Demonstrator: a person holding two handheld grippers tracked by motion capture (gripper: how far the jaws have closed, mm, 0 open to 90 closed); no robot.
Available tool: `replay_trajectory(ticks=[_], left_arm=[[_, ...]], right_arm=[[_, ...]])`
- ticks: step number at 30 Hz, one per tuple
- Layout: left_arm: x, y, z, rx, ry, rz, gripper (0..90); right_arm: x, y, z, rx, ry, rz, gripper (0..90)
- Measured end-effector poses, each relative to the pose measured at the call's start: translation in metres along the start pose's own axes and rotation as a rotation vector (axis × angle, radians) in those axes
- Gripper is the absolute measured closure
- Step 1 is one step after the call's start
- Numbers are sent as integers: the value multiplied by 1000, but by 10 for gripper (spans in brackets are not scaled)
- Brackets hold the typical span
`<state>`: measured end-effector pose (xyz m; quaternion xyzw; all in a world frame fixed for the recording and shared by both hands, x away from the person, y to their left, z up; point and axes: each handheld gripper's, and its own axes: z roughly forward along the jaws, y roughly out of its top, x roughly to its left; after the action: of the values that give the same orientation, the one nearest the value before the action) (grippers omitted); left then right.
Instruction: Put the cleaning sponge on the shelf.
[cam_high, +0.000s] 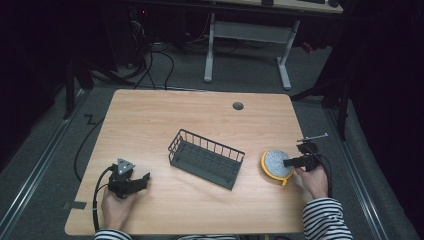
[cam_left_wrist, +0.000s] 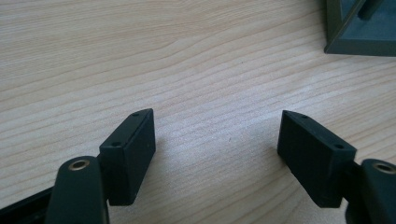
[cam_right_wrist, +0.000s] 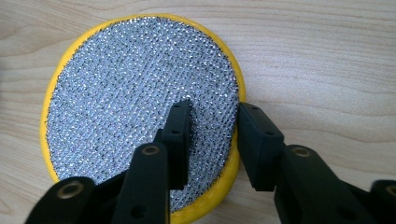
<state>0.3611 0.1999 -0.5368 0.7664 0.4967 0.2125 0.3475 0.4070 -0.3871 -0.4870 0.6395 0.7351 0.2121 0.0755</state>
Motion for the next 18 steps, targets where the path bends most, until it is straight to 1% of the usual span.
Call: replay_trajectory(ticks=[4,6,10,14,18], left_arm=[[0,0,0,0,2,0,280],[0,0,0,0,3,-1,280],[0,0,0,1,2,0,279],[0,0,0,2,3,2,276],[0,0,0,2,3,2,275]], right_arm=[[4,-1,0,-8,-21,-33,744],[6,-1,-1,-11,-30,-43,773],[8,-3,-1,-25,-38,-59,795],[6,-3,-3,-37,-10,-50,804],[6,-2,-4,-47,5,-50,806]])
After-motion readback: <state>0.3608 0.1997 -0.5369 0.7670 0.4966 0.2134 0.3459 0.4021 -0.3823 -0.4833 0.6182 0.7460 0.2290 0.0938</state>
